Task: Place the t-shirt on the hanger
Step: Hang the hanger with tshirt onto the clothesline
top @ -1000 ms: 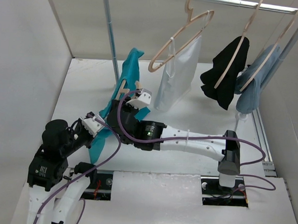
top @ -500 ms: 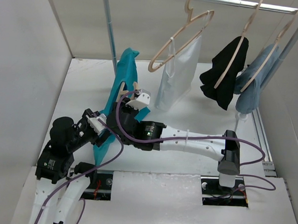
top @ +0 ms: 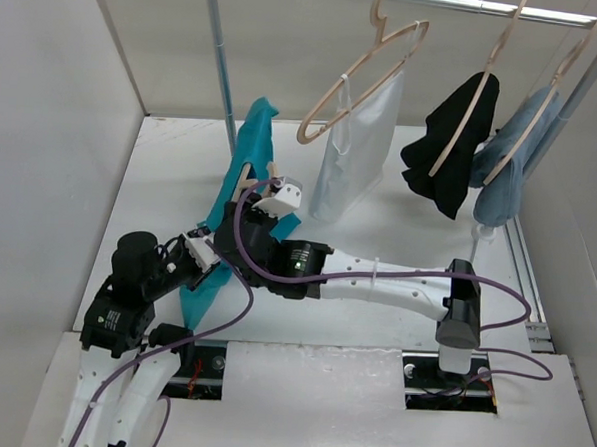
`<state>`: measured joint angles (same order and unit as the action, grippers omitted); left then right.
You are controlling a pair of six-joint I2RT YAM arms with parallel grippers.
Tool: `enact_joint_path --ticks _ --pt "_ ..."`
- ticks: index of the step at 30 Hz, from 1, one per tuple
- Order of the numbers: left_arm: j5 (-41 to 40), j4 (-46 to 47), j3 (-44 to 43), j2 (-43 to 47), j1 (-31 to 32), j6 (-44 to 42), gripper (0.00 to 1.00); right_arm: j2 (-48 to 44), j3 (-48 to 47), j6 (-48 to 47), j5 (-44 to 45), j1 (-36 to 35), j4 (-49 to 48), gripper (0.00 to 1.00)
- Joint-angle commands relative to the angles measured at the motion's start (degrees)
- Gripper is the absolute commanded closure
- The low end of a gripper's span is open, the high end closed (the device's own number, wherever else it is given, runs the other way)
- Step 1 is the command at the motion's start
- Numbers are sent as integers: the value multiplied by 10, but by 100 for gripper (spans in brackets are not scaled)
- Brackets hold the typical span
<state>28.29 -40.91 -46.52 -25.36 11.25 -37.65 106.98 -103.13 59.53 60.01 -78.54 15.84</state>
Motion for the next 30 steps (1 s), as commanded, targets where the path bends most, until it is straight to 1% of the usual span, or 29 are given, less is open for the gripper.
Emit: enact_joint_path --ticks 1,2,3,7,10,11,12,13,14,16,17,18,19,21,23,26,27,28,30 --pt "-51 53 8 -13 -3 6 77 -19 -10 2 -25 -17 -16 100" --pt "-56 61 0 -13 -3 12 92 -19 -5 2 -25 -17 -16 100" --pt "-56 66 -8 -13 -3 26 100 -19 -5 2 -31 -17 -16 100" --pt "-74 98 -28 -13 -3 66 100 -19 0 -10 -48 -12 -16 100" --pt "-74 122 -43 -18 -3 119 100 -12 -7 -80 -94 8 -16 100" --pt "-74 127 -58 -18 -3 135 100 -6 -18 -125 -109 8 -16 100" --pt "-65 133 -64 -23 -3 169 100 -6 -25 -143 -141 18 -16 99" --pt "-60 133 -69 -30 -3 185 100 -6 -25 -160 -155 18 -16 99" --pt "-60 139 -74 -30 -3 201 100 -6 -25 -175 -168 26 -16 90" --pt "-60 152 -88 -48 -3 233 100 -6 -25 -209 -180 31 -16 80" --pt "-60 152 -88 -48 -3 258 100 -13 -19 -223 -180 31 -22 70" --pt "-65 160 -95 -57 -3 269 100 -13 -12 -237 -180 31 -22 64" --pt "-65 160 -102 -64 -3 280 100 -22 -12 -270 -180 31 -32 58" --pt "-76 177 -102 -70 -3 304 100 -31 -7 -298 -186 37 -38 50" --pt "-83 194 -108 -75 -3 316 100 -46 -7 -339 -193 37 -38 47" --pt "-77 214 -119 -90 -3 350 100 -63 -1 -366 -193 37 -22 41" --pt "-77 214 -119 -90 -3 359 100 -69 -1 -372 -193 37 -22 41" --pt "-77 220 -126 -98 -3 365 100 -74 6 -377 -193 37 -22 38" --pt "-77 229 -132 -104 -3 377 100 -85 12 -397 -193 37 -27 38"
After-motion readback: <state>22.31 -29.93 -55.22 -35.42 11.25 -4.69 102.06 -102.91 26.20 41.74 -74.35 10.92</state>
